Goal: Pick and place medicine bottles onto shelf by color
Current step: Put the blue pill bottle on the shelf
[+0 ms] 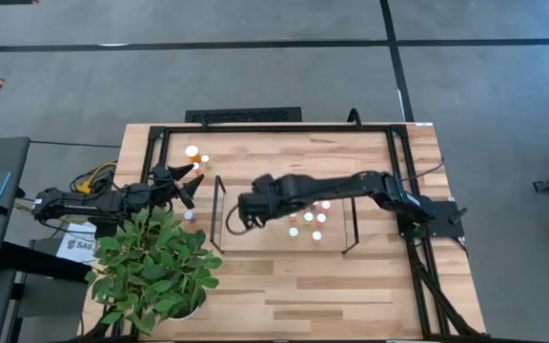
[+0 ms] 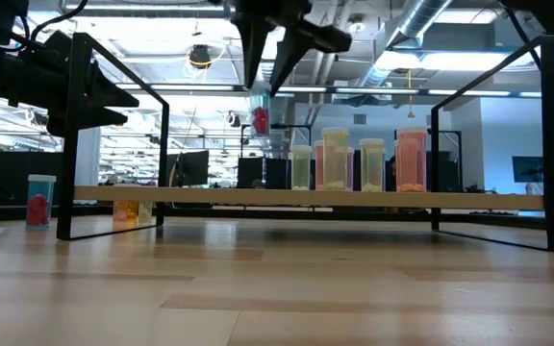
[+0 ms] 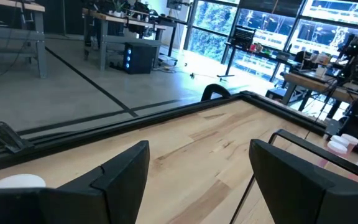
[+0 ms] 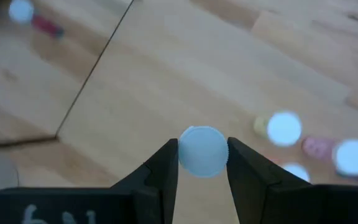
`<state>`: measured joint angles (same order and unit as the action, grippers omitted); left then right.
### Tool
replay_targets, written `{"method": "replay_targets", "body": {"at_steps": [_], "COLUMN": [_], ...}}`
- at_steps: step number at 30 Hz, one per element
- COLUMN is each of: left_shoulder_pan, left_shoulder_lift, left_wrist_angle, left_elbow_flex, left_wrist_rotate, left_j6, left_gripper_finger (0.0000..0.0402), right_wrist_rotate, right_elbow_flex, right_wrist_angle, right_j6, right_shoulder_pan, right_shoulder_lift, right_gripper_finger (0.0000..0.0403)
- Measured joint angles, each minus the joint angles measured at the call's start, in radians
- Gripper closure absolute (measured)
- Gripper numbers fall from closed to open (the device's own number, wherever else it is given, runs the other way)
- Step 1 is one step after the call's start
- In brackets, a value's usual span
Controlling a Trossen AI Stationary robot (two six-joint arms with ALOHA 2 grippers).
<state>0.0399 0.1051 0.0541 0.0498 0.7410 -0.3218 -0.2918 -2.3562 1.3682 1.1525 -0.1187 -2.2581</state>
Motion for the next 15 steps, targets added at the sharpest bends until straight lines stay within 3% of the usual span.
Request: {"method": "replay_targets", "body": {"at_steps": [5, 15], "left_shoulder_pan": [0.000, 0.000], "left_shoulder_lift": [0.000, 0.000], "left_wrist_angle": [0.000, 0.000], "left_elbow_flex": [0.000, 0.000], "left_wrist_rotate": [0.000, 0.000], "left_j6": [0.000, 0.000], "left_gripper_finger": [0.0137, 0.0137], "right_wrist_rotate": [0.002, 0.002], "right_elbow_flex": [0.024, 0.022], "right_wrist_angle": [0.021, 0.079], "right_j6": [0.013, 0.197], "right_shoulder_pan": [-0.053, -0.105], "right_shoulder_lift": [-0.001, -0.049], "right_gripper_finger": [0.0268, 0.0265]}}
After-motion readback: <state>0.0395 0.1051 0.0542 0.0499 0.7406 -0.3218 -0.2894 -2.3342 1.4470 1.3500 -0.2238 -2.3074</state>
